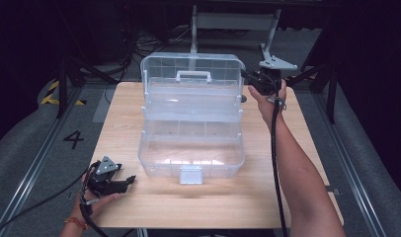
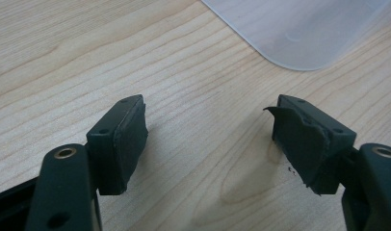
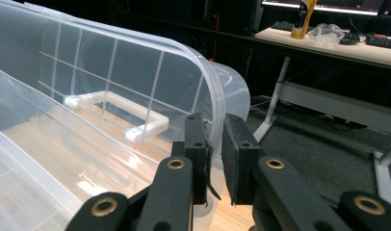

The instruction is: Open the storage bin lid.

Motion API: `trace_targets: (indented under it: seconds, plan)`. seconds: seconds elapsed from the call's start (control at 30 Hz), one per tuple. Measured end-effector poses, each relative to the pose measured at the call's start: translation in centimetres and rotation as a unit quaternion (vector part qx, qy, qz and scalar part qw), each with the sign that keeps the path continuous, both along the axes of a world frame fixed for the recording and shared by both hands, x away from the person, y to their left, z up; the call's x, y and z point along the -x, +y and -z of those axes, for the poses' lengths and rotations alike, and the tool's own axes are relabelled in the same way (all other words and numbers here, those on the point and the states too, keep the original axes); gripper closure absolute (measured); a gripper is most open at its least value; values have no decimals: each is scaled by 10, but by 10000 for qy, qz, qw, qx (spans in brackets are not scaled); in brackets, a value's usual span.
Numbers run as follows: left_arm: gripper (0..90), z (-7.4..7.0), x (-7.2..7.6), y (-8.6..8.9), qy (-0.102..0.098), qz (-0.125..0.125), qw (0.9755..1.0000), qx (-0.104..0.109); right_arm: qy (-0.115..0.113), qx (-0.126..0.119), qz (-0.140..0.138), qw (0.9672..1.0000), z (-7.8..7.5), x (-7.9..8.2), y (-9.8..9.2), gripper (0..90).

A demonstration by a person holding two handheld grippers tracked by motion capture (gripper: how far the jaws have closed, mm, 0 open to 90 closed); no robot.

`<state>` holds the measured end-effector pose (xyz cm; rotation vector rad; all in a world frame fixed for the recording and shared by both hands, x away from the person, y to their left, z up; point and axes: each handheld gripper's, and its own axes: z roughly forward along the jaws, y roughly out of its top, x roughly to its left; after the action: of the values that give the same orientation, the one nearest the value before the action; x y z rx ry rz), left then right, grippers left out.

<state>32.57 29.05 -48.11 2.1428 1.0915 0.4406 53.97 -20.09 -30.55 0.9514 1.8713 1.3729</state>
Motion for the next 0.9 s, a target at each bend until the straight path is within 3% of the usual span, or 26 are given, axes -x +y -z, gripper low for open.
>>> trace_targets:
  seconds: [0.9]
  plan:
    - [282, 0, 0, 0, -10, 5, 10000, -17, 305, 128, 90, 9994, 5, -28, 3, 803]
